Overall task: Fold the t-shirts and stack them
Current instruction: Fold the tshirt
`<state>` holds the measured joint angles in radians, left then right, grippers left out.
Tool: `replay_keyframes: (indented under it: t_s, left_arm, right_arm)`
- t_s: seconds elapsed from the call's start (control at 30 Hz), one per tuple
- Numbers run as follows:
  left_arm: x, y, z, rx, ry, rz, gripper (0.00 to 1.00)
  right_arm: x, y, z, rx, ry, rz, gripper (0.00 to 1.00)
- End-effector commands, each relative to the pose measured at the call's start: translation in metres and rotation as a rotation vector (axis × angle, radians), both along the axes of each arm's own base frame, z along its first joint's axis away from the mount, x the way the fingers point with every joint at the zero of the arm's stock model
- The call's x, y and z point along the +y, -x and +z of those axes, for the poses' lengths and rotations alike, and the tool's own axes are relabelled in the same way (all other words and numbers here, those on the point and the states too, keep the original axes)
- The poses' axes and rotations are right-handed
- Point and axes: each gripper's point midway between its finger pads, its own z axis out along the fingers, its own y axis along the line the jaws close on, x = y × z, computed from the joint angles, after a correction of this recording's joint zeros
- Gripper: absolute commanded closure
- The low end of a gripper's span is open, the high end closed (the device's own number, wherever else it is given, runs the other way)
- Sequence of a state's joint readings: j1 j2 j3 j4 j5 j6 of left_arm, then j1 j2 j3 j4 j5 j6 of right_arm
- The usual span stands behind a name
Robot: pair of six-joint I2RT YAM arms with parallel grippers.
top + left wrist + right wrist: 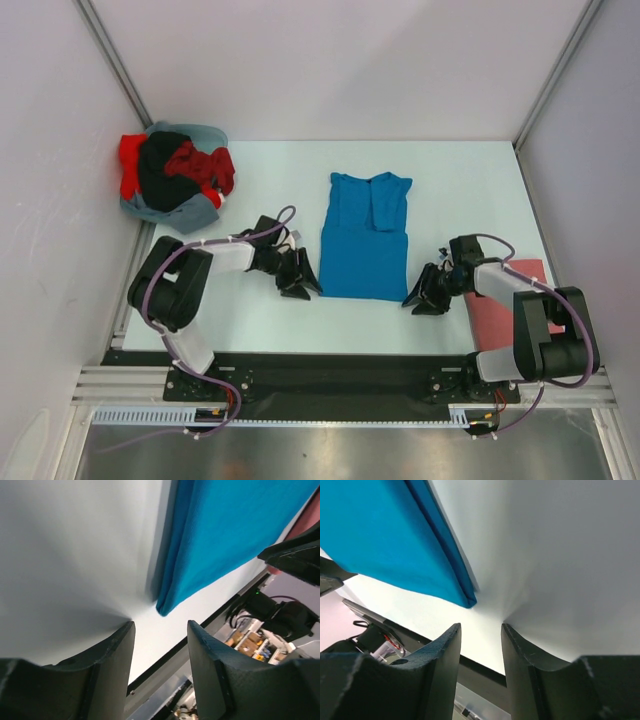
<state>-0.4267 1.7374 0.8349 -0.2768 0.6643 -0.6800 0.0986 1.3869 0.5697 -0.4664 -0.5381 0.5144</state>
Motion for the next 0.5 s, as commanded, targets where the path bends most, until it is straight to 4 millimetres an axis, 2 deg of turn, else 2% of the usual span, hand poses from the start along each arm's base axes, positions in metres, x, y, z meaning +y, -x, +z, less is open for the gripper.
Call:
replay_keyframes:
  t_s: [0.0, 0.17, 0.47]
  left_arm:
    - [-0.008, -0.011, -0.007, -0.009, 0.005, 0.019, 0.47]
    - [-0.013, -0.012, -0.016, 0.012, 0.002, 0.006, 0.48]
    - [-0.01, -0.007, -0.025, 0.037, -0.021, 0.011, 0.53]
  right_arm:
    - [0.002, -0.012, -0.003, -0.037, -0.005, -0.008, 0.57]
    - [0.0, -0.016, -0.007, -0.038, 0.008, -0.015, 0.56]
    - [-0.006, -0.028, -0.015, -0.032, 0.036, -0.091, 0.56]
